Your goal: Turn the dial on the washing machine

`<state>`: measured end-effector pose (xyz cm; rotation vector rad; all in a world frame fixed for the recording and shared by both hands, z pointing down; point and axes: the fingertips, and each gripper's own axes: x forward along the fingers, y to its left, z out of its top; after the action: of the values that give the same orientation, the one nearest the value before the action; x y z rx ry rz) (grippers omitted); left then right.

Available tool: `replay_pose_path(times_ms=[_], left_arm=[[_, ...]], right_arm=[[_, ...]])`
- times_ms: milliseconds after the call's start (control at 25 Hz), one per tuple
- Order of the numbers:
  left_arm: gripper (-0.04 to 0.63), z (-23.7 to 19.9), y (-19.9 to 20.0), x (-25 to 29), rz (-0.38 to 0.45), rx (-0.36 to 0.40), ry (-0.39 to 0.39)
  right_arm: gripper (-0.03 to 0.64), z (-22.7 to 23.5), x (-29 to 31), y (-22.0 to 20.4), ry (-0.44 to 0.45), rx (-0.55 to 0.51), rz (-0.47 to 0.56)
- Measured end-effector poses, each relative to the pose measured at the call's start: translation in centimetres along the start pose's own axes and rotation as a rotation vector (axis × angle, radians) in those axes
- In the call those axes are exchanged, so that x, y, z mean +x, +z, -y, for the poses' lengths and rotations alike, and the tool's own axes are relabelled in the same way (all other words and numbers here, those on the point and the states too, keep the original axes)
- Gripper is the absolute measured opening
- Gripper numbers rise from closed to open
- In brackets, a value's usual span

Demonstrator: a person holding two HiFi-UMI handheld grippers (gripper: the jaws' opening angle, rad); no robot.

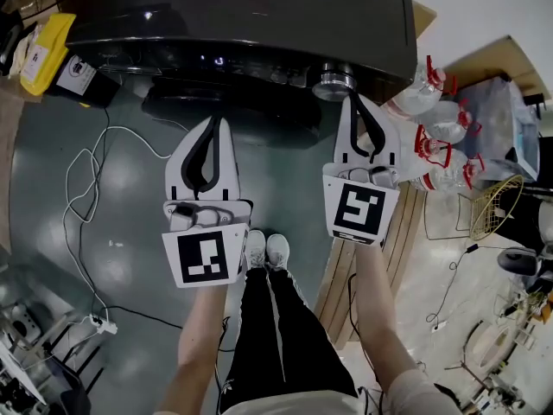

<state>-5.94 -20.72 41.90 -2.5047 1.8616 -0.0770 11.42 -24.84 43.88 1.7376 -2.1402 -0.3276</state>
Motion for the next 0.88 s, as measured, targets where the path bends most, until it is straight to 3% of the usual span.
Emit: replay_pose_path(times_ms=[280,720,880], left_arm=[[-0.002,-0.3,-0.2,0.6,0.019,0.010,0.002],[-0.002,0.2,-1.4,0.6,-0.011,0.003,0.001],[-0.002,0.3,-2.6,0.3,-0.056,-0.003,0.001]], right_arm=[[0.003,0.0,0.0,-0.2,0.004,0.024,0.007],[0.003,-0.5,0.1,-1.8,0.045,0.049,-0.024],[0.003,-0.5,0.1,-1.8,0.040,0.051,-0.029]])
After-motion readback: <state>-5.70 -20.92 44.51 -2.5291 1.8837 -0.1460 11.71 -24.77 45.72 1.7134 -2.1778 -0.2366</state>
